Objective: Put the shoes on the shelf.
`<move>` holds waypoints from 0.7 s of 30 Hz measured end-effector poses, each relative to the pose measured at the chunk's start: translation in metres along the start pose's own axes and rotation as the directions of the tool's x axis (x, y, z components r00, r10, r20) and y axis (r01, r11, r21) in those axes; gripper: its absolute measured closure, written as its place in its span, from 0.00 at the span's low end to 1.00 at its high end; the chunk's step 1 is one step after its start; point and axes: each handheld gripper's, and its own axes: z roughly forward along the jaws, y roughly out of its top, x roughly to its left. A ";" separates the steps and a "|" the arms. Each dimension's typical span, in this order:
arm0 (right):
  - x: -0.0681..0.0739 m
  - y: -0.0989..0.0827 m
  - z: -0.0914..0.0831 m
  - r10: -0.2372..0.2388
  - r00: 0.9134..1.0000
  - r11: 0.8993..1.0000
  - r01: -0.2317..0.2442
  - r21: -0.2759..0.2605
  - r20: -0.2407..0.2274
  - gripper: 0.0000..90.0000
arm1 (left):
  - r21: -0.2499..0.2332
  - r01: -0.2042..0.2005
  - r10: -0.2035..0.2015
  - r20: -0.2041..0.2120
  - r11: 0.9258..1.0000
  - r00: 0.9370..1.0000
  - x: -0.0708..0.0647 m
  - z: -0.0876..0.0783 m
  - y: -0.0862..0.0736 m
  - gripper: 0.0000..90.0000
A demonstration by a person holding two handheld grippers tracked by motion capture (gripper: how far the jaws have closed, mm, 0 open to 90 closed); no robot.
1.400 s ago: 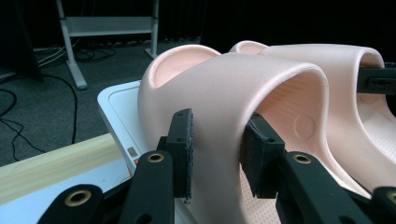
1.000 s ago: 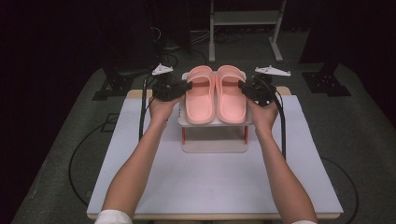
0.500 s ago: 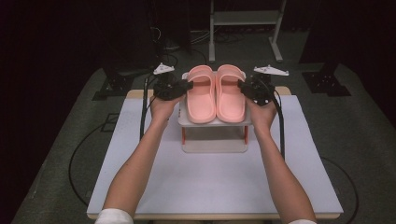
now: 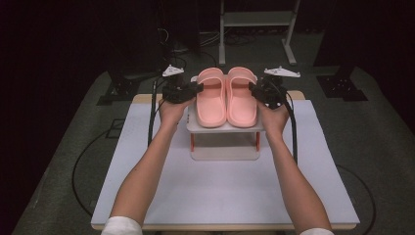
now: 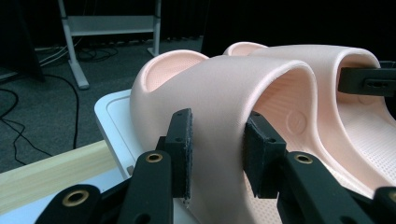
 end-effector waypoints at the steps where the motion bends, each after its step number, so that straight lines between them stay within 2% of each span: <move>1: 0.000 0.000 0.000 -0.005 1.000 1.000 0.005 0.002 0.001 0.73 | 0.000 0.000 0.000 -0.001 1.000 1.000 0.000 0.001 0.000 0.73; 11: -0.001 0.003 0.005 -0.012 1.000 1.000 0.012 0.007 0.013 0.73 | 0.000 0.001 -0.001 -0.005 1.000 1.000 0.002 0.005 0.002 0.73; 21: -0.003 0.003 0.005 -0.014 1.000 1.000 0.014 0.009 0.005 0.70 | 0.006 -0.002 0.002 -0.005 1.000 1.000 0.003 0.004 0.002 0.72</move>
